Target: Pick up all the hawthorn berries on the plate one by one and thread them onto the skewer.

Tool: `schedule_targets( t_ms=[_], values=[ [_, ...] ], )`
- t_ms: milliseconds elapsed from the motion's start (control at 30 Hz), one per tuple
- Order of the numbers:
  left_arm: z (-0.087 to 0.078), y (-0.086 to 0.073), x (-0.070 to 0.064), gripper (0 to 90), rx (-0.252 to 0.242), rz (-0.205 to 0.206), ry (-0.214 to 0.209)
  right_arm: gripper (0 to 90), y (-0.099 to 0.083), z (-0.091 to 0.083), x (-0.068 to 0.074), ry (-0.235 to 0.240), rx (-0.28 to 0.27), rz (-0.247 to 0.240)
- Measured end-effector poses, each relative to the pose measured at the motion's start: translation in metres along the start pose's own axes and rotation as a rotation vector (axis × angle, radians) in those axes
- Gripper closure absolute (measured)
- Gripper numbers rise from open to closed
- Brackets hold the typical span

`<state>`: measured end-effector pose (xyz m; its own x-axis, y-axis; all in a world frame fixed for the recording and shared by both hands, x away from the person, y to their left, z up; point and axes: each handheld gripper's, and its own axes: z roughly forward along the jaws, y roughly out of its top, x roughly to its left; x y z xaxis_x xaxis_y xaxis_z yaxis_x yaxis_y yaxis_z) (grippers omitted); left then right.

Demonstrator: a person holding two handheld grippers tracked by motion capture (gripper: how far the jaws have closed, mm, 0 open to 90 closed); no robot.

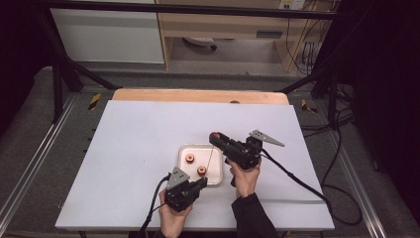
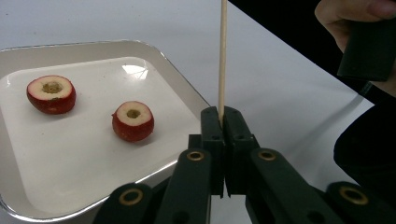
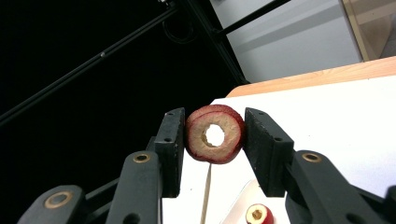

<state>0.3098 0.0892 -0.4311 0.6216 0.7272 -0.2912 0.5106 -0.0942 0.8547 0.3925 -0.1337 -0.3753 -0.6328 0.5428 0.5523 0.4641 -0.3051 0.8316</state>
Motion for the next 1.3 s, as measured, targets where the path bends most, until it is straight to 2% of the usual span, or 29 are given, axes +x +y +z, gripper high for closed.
schedule_targets(
  t_ms=[167, 1033, 1300],
  values=[
    [0.0002, -0.0001, -0.0004, 88.7, 0.005, -0.011, -0.004, 60.1, 0.0007, -0.0006, 0.0004, 0.003, -0.011, -0.002],
    [-0.0004, 0.0007, 0.0004, 88.7, 0.003, -0.029, -0.012, 60.1, -0.0017, 0.0009, -0.0003, 0.003, 0.008, 0.0],
    [0.0007, 0.0022, 0.0004, 88.7, 0.005, -0.059, -0.025, 60.1, -0.0073, 0.0032, -0.0003, 0.005, 0.022, -0.01]
  ],
)
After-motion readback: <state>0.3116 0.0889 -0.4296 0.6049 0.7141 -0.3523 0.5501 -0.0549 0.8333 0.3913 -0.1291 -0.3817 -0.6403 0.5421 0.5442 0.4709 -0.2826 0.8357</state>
